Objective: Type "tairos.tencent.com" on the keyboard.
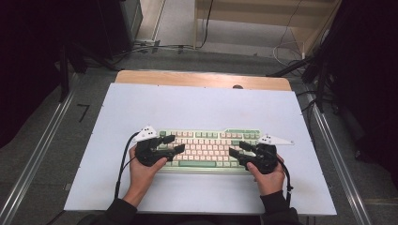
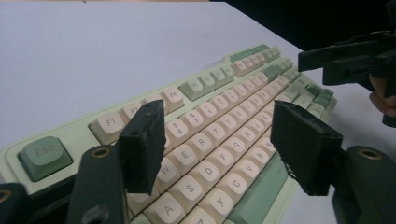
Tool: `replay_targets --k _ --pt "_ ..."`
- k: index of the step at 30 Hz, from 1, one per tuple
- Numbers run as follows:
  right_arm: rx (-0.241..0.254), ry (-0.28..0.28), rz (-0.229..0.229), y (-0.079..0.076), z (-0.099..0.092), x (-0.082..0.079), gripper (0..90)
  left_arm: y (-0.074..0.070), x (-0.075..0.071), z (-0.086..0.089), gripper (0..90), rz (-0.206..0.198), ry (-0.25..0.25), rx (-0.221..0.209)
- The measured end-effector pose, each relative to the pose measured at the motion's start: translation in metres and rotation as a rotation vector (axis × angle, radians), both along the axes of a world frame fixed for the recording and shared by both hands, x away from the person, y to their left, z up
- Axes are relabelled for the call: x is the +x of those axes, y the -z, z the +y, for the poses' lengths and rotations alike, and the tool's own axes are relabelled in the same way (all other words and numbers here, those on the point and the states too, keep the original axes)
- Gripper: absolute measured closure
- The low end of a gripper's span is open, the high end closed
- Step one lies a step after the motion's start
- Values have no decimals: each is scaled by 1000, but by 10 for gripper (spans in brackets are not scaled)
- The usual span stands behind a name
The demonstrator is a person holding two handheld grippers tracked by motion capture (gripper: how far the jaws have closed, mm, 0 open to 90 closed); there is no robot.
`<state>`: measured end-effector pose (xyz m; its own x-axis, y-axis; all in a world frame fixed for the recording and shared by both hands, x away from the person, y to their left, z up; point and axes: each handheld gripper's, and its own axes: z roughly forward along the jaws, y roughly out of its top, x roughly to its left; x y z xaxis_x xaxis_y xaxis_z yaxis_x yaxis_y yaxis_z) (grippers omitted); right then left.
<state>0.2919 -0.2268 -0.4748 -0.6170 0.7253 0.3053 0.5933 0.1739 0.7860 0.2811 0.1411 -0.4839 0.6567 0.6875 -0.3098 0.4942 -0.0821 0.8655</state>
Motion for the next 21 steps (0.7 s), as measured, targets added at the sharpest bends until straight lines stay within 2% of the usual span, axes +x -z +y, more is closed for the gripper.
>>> replay_targets --k 10,14,15,18,21 --pt "-4 -2 4 1 1 0 368 1 9 3 334 6 -47 13" --pt "-6 -4 4 2 1 0 368 2 12 1 378 9 -46 30" --pt "-8 -4 3 2 1 0 368 1 12 1 412 4 -44 29" --pt "-8 -5 5 2 1 0 368 0 11 -1 617 -3 -6 26" --pt "-11 -5 8 2 2 0 368 1 11 -6 794 -1 29 50"
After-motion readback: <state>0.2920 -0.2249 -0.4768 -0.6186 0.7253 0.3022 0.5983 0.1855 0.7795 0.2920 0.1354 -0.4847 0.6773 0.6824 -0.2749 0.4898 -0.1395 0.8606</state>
